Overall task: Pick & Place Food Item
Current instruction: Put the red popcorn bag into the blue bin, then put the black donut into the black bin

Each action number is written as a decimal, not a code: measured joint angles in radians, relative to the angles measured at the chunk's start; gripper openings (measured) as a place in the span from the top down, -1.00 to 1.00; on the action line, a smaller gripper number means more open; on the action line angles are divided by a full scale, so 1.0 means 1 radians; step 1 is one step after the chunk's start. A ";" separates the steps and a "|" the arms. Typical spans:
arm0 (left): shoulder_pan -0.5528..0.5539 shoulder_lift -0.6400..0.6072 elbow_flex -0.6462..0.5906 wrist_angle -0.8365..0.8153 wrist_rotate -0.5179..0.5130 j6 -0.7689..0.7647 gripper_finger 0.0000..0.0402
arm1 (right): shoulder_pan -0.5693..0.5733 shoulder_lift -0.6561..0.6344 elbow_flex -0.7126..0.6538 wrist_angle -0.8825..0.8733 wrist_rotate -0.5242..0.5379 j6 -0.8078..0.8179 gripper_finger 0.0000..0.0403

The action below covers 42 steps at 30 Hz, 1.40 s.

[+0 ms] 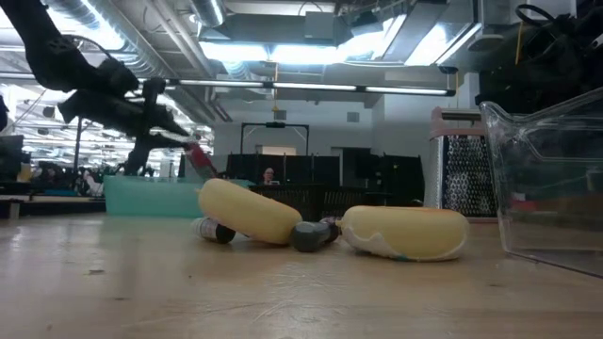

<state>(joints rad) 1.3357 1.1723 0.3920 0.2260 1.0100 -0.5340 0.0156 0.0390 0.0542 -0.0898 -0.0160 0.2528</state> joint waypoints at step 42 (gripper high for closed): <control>-0.487 -0.427 0.841 -0.939 -0.542 0.374 -0.16 | 0.000 0.000 0.000 0.000 0.000 0.000 -0.13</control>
<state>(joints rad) 0.8485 0.7452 1.2329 -0.7126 0.4676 -0.1603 0.0155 0.0388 0.0540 -0.0898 -0.0162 0.2530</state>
